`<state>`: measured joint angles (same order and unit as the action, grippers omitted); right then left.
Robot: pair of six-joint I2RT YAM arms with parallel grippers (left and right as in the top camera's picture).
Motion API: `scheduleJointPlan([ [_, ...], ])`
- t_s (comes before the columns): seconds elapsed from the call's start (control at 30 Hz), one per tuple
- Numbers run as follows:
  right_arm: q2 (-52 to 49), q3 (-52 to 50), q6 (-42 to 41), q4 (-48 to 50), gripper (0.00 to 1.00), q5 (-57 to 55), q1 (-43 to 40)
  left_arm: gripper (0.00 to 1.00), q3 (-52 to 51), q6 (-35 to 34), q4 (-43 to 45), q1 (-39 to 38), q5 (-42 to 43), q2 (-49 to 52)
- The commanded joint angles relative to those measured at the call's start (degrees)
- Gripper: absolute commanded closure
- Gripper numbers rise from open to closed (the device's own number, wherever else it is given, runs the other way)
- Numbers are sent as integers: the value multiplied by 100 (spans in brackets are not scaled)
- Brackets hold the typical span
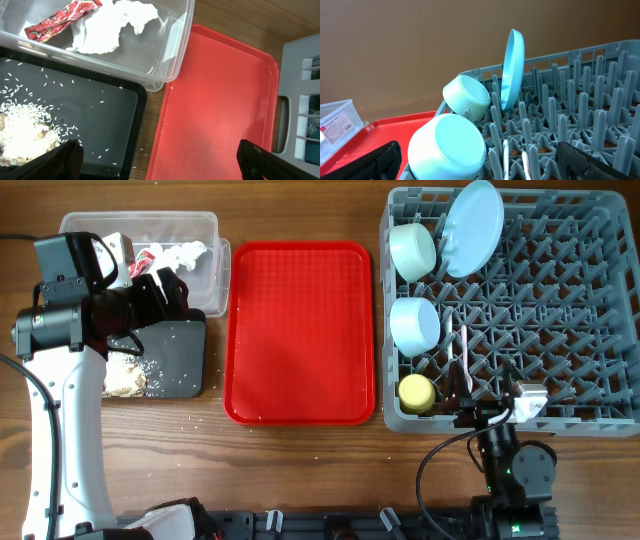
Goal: Sort waste into correct bins and load items into the dishwasher rack
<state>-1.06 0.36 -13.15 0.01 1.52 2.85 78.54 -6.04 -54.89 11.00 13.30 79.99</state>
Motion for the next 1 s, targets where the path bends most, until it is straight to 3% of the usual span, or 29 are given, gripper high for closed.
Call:
scheduleJointPlan([
  [0.0,-24,-7,101,11,0,133,9,0,44,114,15,37,-11,28],
  [0.33,-28,-7,101,11,0,133,9,0,42,114,-2,37,-11,-57],
  [0.57,-28,-7,101,11,0,136,9,0,-321,136,205,-269,-317,-1069],
  [0.63,-28,-7,98,11,0,136,9,0,-881,136,863,-293,-334,-1591],
  [0.77,-28,-7,101,11,0,133,9,0,-3198,131,3187,-352,-133,-3272],
  [0.97,-28,-7,101,11,0,136,9,0,-5407,109,5018,-492,-136,-5152],
])
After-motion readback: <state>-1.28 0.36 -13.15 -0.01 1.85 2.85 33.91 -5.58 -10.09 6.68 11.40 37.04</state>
